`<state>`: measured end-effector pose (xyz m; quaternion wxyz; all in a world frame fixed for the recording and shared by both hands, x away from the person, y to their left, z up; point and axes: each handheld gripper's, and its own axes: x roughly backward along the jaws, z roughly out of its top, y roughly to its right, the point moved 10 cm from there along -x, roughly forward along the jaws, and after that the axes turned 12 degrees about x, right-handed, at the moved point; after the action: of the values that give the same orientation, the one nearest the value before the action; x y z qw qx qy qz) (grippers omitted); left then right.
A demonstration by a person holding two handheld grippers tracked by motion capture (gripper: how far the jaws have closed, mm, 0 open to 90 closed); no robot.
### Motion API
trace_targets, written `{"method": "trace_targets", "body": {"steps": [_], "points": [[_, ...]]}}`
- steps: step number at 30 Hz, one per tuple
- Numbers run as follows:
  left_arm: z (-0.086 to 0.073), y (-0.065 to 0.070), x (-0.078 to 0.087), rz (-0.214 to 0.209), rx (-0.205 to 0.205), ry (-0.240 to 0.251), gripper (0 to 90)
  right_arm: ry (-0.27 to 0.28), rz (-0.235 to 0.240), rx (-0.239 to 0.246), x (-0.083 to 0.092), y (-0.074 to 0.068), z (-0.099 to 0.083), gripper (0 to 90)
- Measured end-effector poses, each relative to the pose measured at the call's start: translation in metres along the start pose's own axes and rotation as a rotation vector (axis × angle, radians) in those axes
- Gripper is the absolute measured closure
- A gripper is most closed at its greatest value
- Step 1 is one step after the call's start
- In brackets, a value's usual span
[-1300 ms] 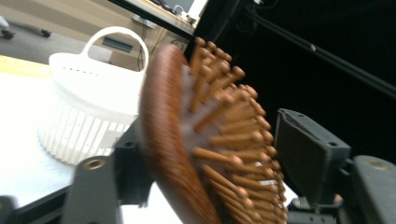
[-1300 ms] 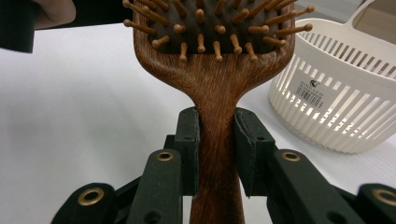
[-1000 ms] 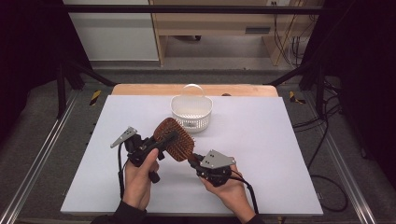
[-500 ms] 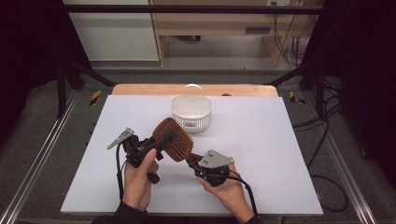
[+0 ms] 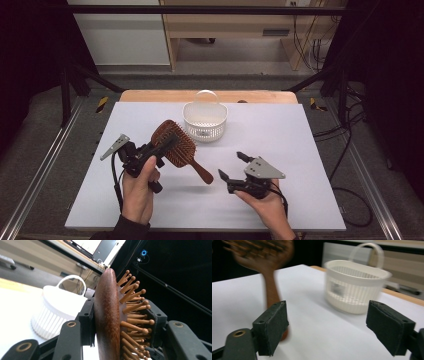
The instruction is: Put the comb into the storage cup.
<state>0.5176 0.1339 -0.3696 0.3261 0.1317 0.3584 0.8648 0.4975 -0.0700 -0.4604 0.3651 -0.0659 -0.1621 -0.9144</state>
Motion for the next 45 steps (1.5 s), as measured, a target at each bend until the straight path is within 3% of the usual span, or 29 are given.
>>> {"method": "trace_targets", "body": {"steps": [3, 6, 8, 10, 13, 23, 36, 45], "points": [[0.006, 0.005, 0.0, 0.004, -0.011, 0.014, 51.5, 0.002, -0.05, -0.033, 0.015, 0.02, -0.015, 14.0], [0.011, 0.012, -0.002, -0.002, -0.021, 0.019, 51.4, -0.009, -0.028, -0.086, 0.034, 0.03, -0.031, 8.4], [0.013, 0.018, -0.005, -0.009, -0.024, 0.024, 51.4, -0.004, -0.03, -0.083, 0.042, 0.033, -0.038, 7.2], [0.016, 0.023, -0.008, -0.015, -0.028, 0.03, 51.4, -0.01, -0.061, -0.068, 0.048, 0.04, -0.046, 7.0], [0.02, 0.029, -0.013, -0.02, -0.037, 0.039, 51.4, 0.004, -0.083, -0.089, 0.052, 0.046, -0.049, 5.8], [0.033, 0.041, -0.029, -0.028, -0.045, 0.059, 51.3, 0.001, -0.114, -0.055, 0.051, 0.048, -0.049, 5.2], [0.055, 0.042, -0.042, -0.009, -0.03, 0.107, 51.2, -0.002, -0.121, -0.067, 0.05, 0.049, -0.052, 5.0], [0.067, 0.051, -0.053, -0.009, -0.036, 0.13, 51.3, 0.008, -0.124, -0.068, 0.049, 0.049, -0.05, 5.1]]}}
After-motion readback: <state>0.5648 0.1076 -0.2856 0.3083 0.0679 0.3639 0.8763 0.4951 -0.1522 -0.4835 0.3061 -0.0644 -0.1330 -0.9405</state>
